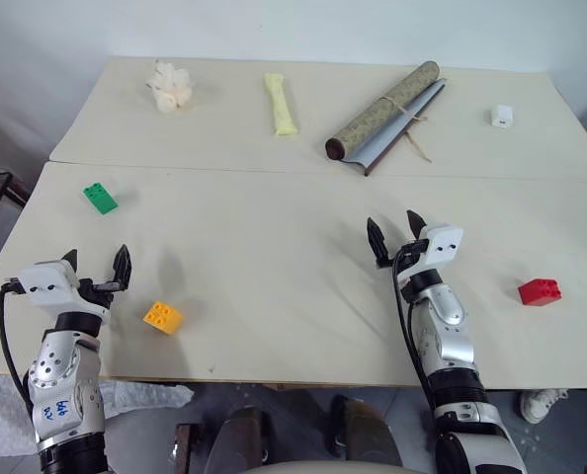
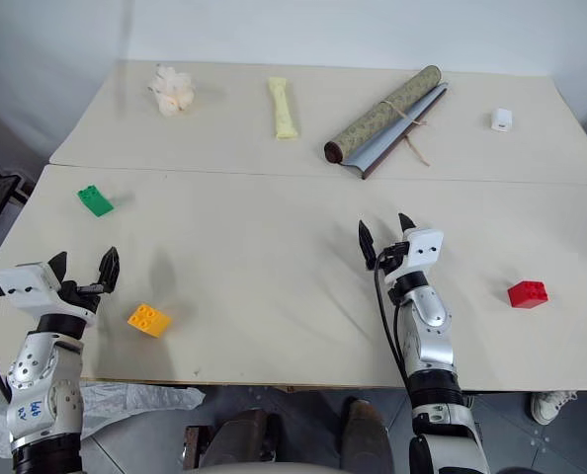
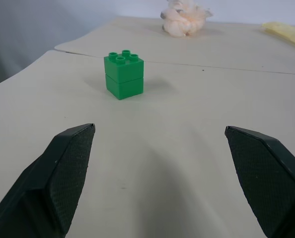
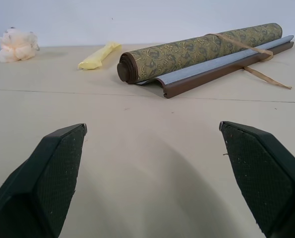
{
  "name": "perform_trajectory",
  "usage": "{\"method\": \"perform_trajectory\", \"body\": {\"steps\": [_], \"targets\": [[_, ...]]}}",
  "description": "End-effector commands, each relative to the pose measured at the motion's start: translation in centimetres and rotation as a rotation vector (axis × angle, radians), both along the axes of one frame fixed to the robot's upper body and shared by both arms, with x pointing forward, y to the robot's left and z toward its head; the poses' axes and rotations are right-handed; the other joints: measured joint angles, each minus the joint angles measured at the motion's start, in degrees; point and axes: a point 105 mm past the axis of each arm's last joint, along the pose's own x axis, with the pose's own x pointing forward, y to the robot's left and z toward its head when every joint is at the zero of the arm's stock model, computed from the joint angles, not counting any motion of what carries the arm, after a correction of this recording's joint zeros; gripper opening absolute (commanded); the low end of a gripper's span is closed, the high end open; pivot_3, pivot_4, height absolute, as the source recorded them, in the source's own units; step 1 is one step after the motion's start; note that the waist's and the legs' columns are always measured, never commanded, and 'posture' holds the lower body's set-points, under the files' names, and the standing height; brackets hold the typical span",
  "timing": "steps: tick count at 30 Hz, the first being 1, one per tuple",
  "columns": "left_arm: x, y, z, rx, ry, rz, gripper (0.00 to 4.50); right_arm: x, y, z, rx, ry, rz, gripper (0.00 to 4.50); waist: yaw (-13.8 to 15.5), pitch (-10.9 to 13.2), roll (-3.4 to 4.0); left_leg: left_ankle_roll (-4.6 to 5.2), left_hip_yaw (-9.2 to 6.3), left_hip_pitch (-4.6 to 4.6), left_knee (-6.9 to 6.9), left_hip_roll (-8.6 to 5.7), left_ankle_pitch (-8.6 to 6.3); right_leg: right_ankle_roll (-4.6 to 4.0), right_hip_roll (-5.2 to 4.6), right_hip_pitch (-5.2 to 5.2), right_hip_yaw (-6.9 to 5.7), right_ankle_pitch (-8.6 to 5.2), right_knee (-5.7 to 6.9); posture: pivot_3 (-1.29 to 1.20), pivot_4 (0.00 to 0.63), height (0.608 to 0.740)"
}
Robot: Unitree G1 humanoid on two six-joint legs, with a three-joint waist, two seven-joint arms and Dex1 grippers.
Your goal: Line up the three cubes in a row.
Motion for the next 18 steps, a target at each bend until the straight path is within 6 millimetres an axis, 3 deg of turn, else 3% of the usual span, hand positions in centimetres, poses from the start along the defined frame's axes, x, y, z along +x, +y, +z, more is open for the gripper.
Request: {"method": "perform_trajectory", "body": {"steps": [1, 5, 9, 13, 18], "targets": [[-0.3, 0.7, 0.9, 0.010, -0.035, 0.027, 4.47, -0.1, 0.3, 1.1, -0.005, -0.052, 0.010, 4.50, 0.00, 0.00, 0.00, 0.00, 0.01, 0.00, 0.00, 0.01, 0.00, 0.00, 0.01, 0.00, 0.00, 0.00, 0.00, 0.00, 0.150, 0.740], [-0.8, -1.4, 3.2, -0.022, -0.145, -0.144, 4.47, -0.8, 0.9, 2.2, -0.019, -0.080, 0.076, 4.50, -0.02, 0.00, 0.00, 0.00, 0.04, 0.00, 0.00, 0.05, 0.00, 0.00, 0.01, -0.03, 0.01, 0.00, 0.00, 0.00, 0.150, 0.740], [-1.1, -6.5, 6.7, 0.101, -0.164, -0.504, 4.47, -5.0, 0.6, 5.9, -0.023, -0.142, 0.297, 4.50, 0.91, 0.08, 0.12, -0.01, -0.13, -0.22, 0.05, 0.06, -0.03, -0.01, 0.01, -0.14, -0.03, -0.01, -0.01, 0.00, 0.150, 0.740], [-2.1, -12.4, 7.1, 0.288, -0.051, -0.963, 4.47, -9.1, -4.1, 8.2, -0.197, -0.097, 0.279, 4.50, 1.87, 0.18, 0.36, 0.08, -0.02, -0.24, 0.08, -0.02, -0.09, -0.02, 0.00, -0.17, 0.06, 0.00, -0.06, 0.00, 0.150, 0.740], [-2.7, -16.0, 6.0, 0.388, 0.029, -1.244, 4.47, -12.0, -8.9, 8.9, -0.270, -0.009, 0.145, 4.50, 1.53, 0.22, 0.42, 0.07, 0.29, -0.18, 0.07, -0.18, -0.17, -0.03, 0.15, -0.18, 0.10, -0.01, -0.07, 0.00, 0.150, 0.740]]}}
